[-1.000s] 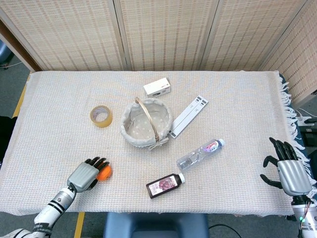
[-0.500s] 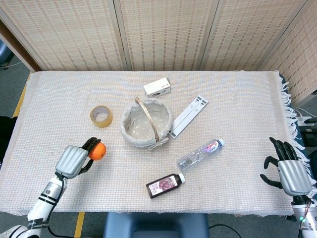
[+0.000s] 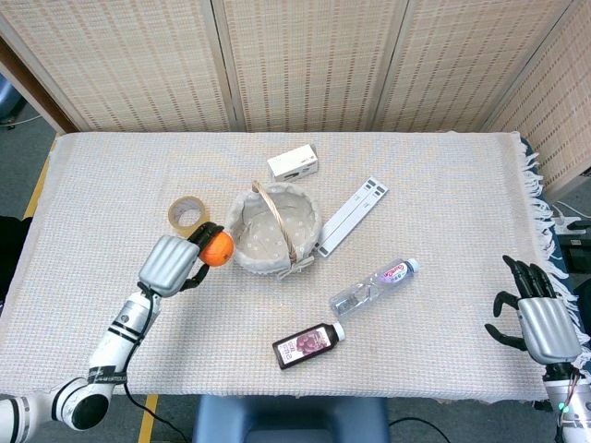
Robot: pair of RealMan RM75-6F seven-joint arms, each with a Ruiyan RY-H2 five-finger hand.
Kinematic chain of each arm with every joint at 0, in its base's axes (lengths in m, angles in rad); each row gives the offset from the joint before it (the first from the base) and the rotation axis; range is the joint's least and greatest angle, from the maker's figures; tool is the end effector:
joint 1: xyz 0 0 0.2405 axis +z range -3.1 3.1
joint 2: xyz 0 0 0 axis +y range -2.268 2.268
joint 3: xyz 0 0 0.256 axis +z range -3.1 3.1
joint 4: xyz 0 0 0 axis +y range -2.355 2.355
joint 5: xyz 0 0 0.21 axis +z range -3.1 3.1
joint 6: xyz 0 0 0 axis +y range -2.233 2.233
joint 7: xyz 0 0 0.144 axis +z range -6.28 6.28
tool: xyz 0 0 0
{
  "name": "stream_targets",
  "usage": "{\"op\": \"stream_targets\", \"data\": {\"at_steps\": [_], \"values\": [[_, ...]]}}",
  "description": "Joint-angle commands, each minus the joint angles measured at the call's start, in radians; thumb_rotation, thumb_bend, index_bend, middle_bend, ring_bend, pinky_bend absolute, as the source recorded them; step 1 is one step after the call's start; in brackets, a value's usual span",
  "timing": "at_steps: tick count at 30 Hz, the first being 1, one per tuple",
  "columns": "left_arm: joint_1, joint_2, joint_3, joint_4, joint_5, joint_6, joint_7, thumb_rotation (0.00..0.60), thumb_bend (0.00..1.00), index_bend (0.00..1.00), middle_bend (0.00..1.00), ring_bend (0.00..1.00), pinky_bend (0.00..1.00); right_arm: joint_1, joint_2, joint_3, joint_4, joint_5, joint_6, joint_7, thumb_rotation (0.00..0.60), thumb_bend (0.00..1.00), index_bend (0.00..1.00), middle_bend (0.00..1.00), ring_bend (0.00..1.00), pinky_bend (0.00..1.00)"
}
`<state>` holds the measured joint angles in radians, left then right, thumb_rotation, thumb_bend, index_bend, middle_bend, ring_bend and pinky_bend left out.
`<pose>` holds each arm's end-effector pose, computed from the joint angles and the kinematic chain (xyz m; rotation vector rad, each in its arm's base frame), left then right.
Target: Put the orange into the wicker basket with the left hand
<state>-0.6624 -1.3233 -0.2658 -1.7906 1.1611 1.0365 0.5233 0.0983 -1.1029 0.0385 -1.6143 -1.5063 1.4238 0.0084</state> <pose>-0.1192 0.3278 0.0601 -1.8329 -0.7493 -0.9932 -0.3131 -0.1826 0.1542 1.4377 -0.9423 0.8711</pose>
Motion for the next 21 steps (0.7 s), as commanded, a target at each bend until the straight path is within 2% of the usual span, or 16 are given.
{"op": "stream_targets", "data": {"at_steps": [1, 5, 11, 12, 13, 14, 16, 18, 21], "values": [[-0.059, -0.050, -0.029, 0.036, -0.060, -0.022, 0.053, 0.600, 0.70, 0.67, 0.67, 0.66, 0.78, 0.001, 0.001, 0.001, -0.001, 0.006, -0.005, 0.003, 0.600, 0.06, 0.64, 0.00, 0.00, 0.00], [-0.140, -0.101, -0.060, 0.093, -0.137, -0.046, 0.115, 0.600, 0.70, 0.66, 0.67, 0.66, 0.77, 0.003, 0.004, 0.001, -0.004, 0.009, -0.012, 0.005, 0.600, 0.06, 0.65, 0.00, 0.00, 0.00], [-0.217, -0.156, -0.060, 0.163, -0.216, -0.062, 0.175, 0.600, 0.68, 0.60, 0.62, 0.61, 0.74, 0.007, 0.003, 0.003, -0.006, 0.020, -0.025, 0.014, 0.600, 0.06, 0.66, 0.00, 0.00, 0.00], [-0.224, -0.163, -0.058, 0.173, -0.227, -0.063, 0.179, 0.600, 0.65, 0.55, 0.57, 0.56, 0.71, 0.007, 0.004, 0.003, -0.006, 0.021, -0.026, 0.014, 0.600, 0.06, 0.66, 0.00, 0.00, 0.00], [-0.231, -0.167, -0.054, 0.180, -0.244, -0.064, 0.188, 0.600, 0.60, 0.46, 0.47, 0.48, 0.62, 0.008, 0.005, 0.003, -0.008, 0.022, -0.027, 0.014, 0.600, 0.06, 0.66, 0.00, 0.00, 0.00], [-0.239, -0.170, -0.052, 0.181, -0.273, -0.062, 0.203, 0.600, 0.55, 0.35, 0.36, 0.37, 0.52, 0.007, 0.006, 0.003, -0.009, 0.023, -0.027, 0.015, 0.600, 0.06, 0.66, 0.00, 0.00, 0.00], [-0.247, -0.173, -0.052, 0.175, -0.309, -0.049, 0.221, 0.600, 0.43, 0.08, 0.08, 0.11, 0.27, 0.007, 0.006, 0.003, -0.010, 0.023, -0.026, 0.016, 0.600, 0.06, 0.67, 0.00, 0.00, 0.00], [-0.252, -0.169, -0.050, 0.166, -0.324, -0.028, 0.231, 0.600, 0.38, 0.00, 0.00, 0.01, 0.17, 0.007, 0.007, 0.003, -0.010, 0.023, -0.027, 0.017, 0.600, 0.06, 0.67, 0.00, 0.00, 0.00], [-0.247, -0.153, -0.049, 0.150, -0.331, 0.001, 0.223, 0.600, 0.37, 0.00, 0.00, 0.00, 0.14, 0.006, 0.008, 0.002, -0.011, 0.021, -0.025, 0.017, 0.600, 0.06, 0.67, 0.00, 0.00, 0.00]]}}
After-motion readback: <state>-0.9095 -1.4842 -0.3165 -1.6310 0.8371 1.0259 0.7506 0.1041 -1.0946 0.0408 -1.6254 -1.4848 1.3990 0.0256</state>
